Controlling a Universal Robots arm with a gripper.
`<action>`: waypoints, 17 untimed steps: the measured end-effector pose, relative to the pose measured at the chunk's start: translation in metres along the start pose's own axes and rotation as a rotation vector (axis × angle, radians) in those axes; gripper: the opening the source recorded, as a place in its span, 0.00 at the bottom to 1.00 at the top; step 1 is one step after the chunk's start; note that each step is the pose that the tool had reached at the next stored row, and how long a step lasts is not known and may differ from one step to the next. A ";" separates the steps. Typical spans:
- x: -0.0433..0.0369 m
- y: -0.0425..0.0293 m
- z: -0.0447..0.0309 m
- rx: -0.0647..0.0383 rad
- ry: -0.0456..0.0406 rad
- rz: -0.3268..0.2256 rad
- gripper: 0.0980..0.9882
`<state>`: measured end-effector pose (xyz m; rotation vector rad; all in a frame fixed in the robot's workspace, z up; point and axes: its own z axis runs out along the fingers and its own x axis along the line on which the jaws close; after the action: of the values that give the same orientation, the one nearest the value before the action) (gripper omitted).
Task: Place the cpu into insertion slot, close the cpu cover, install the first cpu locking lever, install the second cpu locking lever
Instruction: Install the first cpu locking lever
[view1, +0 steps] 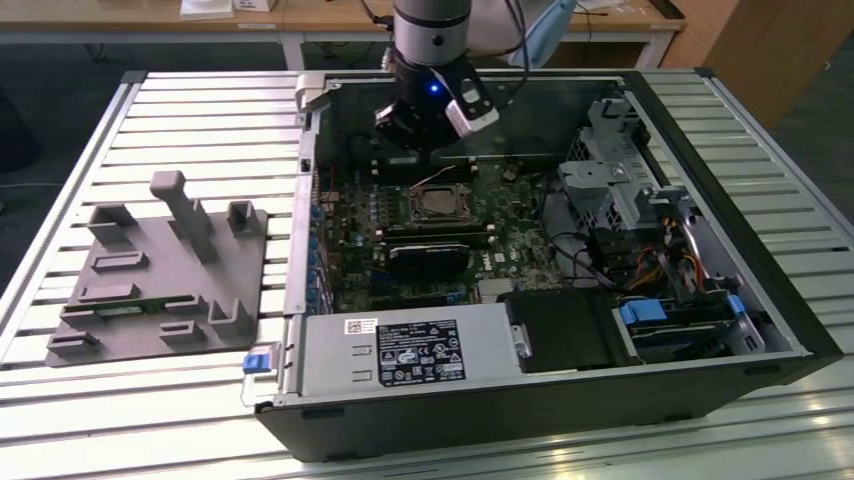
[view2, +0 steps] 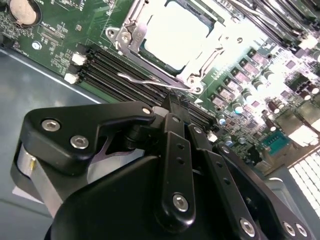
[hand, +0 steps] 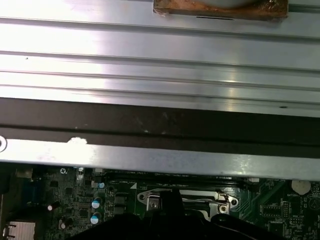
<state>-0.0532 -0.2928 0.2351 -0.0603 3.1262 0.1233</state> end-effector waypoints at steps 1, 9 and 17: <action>-0.0011 0.0000 0.0006 0.000 0.0000 0.000 0.01; -0.0092 0.0004 0.0055 0.000 0.0000 0.000 0.01; -0.0161 0.0009 0.0098 0.001 0.0000 0.000 0.01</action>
<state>-0.0371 -0.2905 0.2256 -0.0604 3.1262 0.1220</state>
